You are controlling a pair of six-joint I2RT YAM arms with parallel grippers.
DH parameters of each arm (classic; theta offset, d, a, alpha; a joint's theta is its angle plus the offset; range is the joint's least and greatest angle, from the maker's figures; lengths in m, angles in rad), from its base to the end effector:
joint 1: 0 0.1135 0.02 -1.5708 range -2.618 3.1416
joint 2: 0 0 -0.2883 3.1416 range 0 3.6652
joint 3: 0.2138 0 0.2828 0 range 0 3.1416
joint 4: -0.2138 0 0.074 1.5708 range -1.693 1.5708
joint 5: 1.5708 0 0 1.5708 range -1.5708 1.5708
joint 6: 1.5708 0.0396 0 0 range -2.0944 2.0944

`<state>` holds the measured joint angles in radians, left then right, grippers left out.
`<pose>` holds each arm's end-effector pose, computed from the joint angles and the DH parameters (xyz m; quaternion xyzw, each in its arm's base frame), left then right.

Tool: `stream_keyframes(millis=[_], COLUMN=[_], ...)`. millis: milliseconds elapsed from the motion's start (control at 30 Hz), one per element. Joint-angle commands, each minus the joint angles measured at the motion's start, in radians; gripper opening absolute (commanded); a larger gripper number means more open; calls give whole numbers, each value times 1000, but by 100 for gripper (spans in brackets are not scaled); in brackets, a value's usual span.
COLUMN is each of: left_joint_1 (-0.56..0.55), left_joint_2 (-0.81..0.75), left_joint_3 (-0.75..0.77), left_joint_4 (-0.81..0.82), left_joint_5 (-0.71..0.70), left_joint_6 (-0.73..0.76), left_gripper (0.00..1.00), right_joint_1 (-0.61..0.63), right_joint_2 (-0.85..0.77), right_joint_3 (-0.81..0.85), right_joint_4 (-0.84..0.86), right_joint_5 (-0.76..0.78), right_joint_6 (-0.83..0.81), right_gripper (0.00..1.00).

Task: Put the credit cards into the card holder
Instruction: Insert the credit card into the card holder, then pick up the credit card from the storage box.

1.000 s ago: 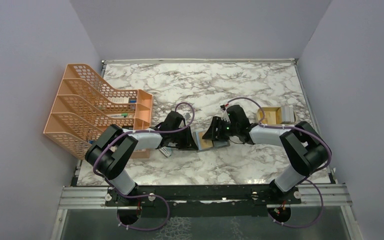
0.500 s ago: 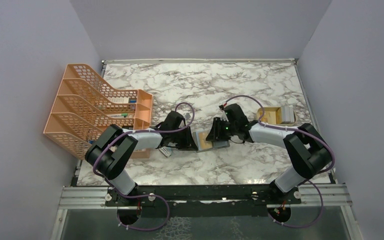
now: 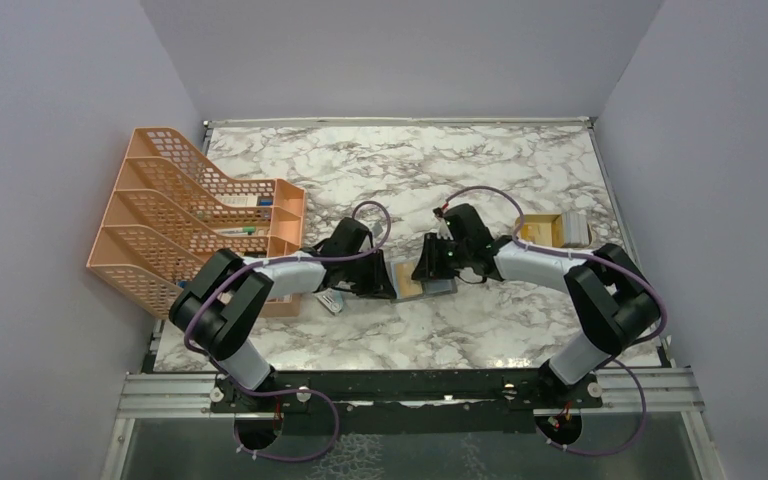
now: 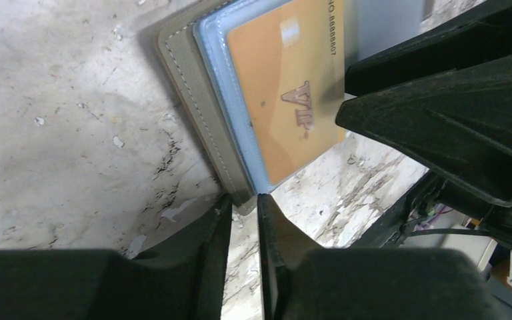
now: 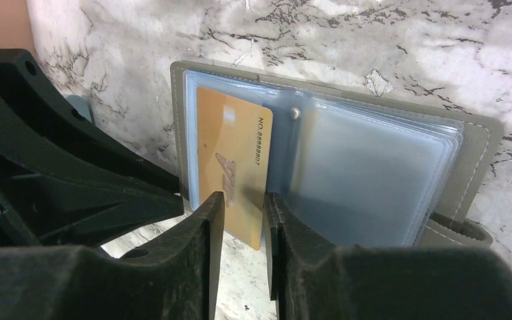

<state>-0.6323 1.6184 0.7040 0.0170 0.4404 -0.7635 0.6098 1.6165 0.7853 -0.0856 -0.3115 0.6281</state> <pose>0.2469 -0.2018 0.1333 0.0116 0.9238 -0.3651 0.1145 0.2650 0.1999 0.1491 -0.0413 0.9360 0.3037 0.1732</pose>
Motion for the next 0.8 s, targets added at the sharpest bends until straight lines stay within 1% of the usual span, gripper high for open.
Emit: stream_keyframes(millis=[0,100,233,400,467,533,567,600,633,767], left_joint_1=[0,1,3,5,4,6,8,8,8,16], left_joint_2=[-59,-92,-146,-235,-270,-301,-315,-328,-342,-403], left_joint_3=[48,57,68,95,111,133,140,147,154,160], left_joint_4=[-26,-56,-94,-165,-203,-247,-271,-291,-312,-367], left_joint_5=[-39,-60,-73,-94,-94,-92,-93,-92,-92,-86], left_joint_6=[38,54,81,130,159,193,213,239,253,314], left_gripper=[28,35,43,51,53,58,63,71,77,93], right_joint_1=[14,13,12,-1,-11,-25,-36,-49,-65,-118], right_joint_2=[-21,-43,-62,-76,-77,-70,-67,-63,-60,-45], right_joint_3=[54,91,150,250,289,328,348,364,378,420], right_joint_4=[-69,-130,-215,-336,-385,-437,-465,-491,-514,-578], right_joint_5=[62,112,187,332,406,477,508,541,569,686], right_joint_6=[-34,-53,-84,-123,-138,-153,-161,-169,-176,-220], right_gripper=[32,39,46,54,56,60,62,62,63,63])
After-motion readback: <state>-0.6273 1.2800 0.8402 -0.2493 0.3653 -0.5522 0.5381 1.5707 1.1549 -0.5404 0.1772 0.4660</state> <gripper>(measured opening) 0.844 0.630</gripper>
